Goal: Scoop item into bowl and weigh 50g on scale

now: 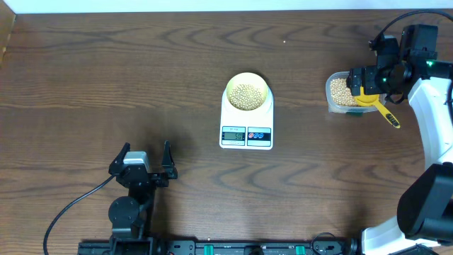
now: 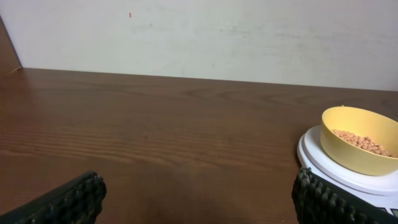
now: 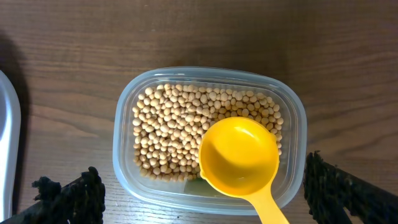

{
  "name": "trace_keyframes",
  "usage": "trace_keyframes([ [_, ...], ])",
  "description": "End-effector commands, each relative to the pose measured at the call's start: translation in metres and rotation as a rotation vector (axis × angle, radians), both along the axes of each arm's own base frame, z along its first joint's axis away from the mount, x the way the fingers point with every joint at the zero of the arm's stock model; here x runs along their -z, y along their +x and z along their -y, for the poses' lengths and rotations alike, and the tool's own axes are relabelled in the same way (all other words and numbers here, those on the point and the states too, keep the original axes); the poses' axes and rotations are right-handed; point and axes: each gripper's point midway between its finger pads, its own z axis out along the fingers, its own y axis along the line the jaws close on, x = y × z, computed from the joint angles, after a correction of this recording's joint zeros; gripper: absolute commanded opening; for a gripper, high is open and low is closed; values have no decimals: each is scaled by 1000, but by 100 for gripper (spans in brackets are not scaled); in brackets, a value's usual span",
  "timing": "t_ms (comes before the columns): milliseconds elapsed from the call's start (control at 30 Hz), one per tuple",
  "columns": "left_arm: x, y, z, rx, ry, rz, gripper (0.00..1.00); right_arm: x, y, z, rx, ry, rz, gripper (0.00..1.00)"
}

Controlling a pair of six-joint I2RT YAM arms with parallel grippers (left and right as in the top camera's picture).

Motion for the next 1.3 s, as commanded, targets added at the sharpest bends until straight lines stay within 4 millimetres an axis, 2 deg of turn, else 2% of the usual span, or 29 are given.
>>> trace_keyframes([
  [0, 15, -1, -3, -14, -9, -50, 97, 2, 0, 5, 8, 6, -4, 99],
  [1267, 15, -1, -5, -27, 13, -50, 97, 2, 0, 5, 8, 6, -4, 99],
])
